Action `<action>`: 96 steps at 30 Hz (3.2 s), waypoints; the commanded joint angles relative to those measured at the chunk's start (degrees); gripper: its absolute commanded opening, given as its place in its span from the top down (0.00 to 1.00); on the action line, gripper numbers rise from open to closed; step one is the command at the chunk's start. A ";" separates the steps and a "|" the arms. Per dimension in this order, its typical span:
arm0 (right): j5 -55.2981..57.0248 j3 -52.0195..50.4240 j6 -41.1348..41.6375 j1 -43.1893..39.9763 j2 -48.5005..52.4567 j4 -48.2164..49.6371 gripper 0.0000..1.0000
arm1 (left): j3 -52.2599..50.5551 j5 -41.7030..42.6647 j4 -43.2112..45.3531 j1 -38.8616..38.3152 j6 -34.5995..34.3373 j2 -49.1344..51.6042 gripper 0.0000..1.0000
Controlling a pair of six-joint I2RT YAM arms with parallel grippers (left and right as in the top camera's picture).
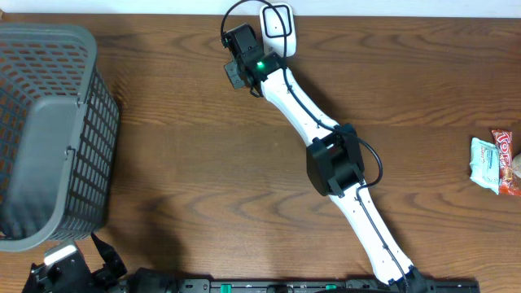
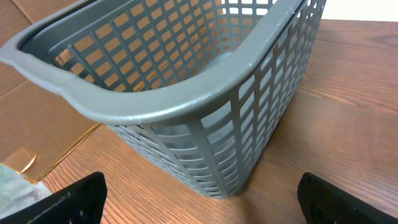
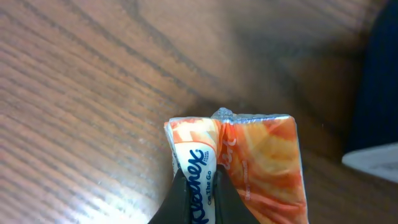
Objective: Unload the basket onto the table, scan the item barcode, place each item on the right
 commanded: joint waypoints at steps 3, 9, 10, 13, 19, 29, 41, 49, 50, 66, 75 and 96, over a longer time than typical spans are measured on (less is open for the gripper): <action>-1.64 -0.59 3.87 0.87 -5.46 -7.74 0.99 | 0.04 -0.31 0.02 0.20 0.74 -0.42 0.02; -1.62 -0.59 5.86 0.15 -14.69 -23.02 0.99 | 0.04 -0.31 0.02 0.20 0.74 -0.42 0.02; -1.60 -0.59 5.86 -0.33 -16.11 -25.94 0.99 | 0.04 -0.31 0.02 0.20 0.74 -0.42 0.02; -0.83 -0.59 6.43 -2.58 -20.59 -36.26 0.99 | 0.04 -0.31 0.02 0.20 0.74 -0.42 0.02; 7.37 -0.59 12.98 -10.60 -26.45 -54.21 0.99 | 0.04 -0.31 0.00 0.20 0.74 -0.42 0.02; 12.46 -1.25 15.34 -33.16 -26.36 -54.40 0.99 | 0.04 -0.31 0.02 0.20 0.74 -0.42 0.02; 13.99 -8.26 15.28 -55.78 -20.79 -44.85 0.99 | 0.04 -0.33 0.00 0.20 0.74 -0.42 0.02; 10.10 -20.17 14.88 -61.11 -20.52 -28.55 0.68 | 0.04 -0.33 0.02 0.20 0.74 -0.42 0.02; 9.49 -20.17 14.86 -61.13 -20.52 -27.91 0.42 | 0.04 -0.31 0.00 0.20 0.74 -0.42 0.02; -3.13 -15.67 14.01 -52.68 -44.30 -31.61 0.01 | 0.04 -0.31 0.00 0.20 0.74 -0.42 0.02; -5.73 -15.67 14.03 -44.09 -68.46 -38.29 0.01 | 0.04 -0.33 0.00 0.20 0.74 -0.42 0.02; -5.70 -15.67 14.01 -43.91 -103.73 -43.63 0.01 | 0.04 -0.31 0.00 0.20 0.74 -0.42 0.02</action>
